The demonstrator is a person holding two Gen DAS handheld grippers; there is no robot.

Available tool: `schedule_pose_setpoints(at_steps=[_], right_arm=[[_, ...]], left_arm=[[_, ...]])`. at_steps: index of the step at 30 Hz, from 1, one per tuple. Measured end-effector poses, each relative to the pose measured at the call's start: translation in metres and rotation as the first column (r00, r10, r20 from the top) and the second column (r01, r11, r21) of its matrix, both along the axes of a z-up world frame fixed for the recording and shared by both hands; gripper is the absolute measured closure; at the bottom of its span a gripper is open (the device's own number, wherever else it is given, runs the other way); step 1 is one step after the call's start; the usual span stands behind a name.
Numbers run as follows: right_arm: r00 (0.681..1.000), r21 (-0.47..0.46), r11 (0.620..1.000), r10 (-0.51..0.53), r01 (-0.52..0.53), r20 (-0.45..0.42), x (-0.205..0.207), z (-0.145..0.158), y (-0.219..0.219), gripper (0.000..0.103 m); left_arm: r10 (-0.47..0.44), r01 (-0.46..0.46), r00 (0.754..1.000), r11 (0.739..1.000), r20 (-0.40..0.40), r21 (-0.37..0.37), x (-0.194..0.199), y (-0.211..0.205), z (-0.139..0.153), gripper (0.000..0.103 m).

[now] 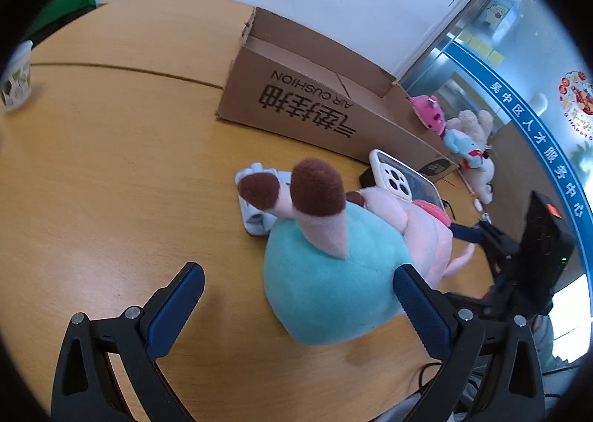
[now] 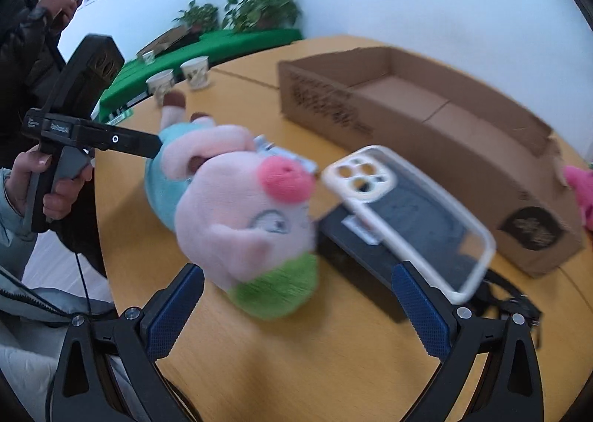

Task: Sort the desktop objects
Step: 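Move the right tool to the pig plush and grasp it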

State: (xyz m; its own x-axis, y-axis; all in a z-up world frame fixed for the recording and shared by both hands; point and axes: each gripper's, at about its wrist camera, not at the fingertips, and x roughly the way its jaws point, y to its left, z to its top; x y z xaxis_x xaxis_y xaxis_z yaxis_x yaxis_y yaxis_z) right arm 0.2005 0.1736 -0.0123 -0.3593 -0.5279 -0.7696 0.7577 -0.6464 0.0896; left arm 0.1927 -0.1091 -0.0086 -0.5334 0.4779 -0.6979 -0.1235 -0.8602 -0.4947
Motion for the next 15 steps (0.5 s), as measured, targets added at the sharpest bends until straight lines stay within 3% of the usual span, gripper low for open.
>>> schedule_pose_setpoints(at_steps=[4, 6, 8, 11, 15], right_arm=[[0.994, -0.052, 0.996, 0.077, -0.073, 0.071, 0.007, -0.008, -0.022, 0.000], [0.997, 0.010, 0.997, 0.077, -0.077, 0.019, 0.015, -0.013, -0.032, 0.001], [0.999, 0.054, 0.998, 0.030, -0.031, 0.022, 0.014, -0.022, -0.030, 0.001], [0.994, 0.018, 0.999, -0.043, 0.042, 0.096, 0.004, -0.028, -0.017, 0.017], [0.994, -0.001, 0.997, -0.073, 0.073, 0.082, -0.001, -0.023, -0.015, 0.016]], left_arm=[[-0.093, 0.092, 0.995, 0.995, 0.035, 0.043, -0.006, 0.020, -0.016, 0.003], [-0.139, 0.137, 0.989, 0.989, 0.059, 0.048, -0.010, 0.031, -0.024, 0.010], [-0.149, 0.147, 0.986, 0.988, 0.074, 0.040, -0.014, 0.038, -0.028, 0.015], [-0.159, 0.153, 0.985, 0.985, 0.062, 0.081, -0.016, 0.037, -0.026, 0.024], [-0.166, 0.163, 0.985, 0.985, 0.046, 0.061, -0.024, 0.037, -0.020, 0.028]])
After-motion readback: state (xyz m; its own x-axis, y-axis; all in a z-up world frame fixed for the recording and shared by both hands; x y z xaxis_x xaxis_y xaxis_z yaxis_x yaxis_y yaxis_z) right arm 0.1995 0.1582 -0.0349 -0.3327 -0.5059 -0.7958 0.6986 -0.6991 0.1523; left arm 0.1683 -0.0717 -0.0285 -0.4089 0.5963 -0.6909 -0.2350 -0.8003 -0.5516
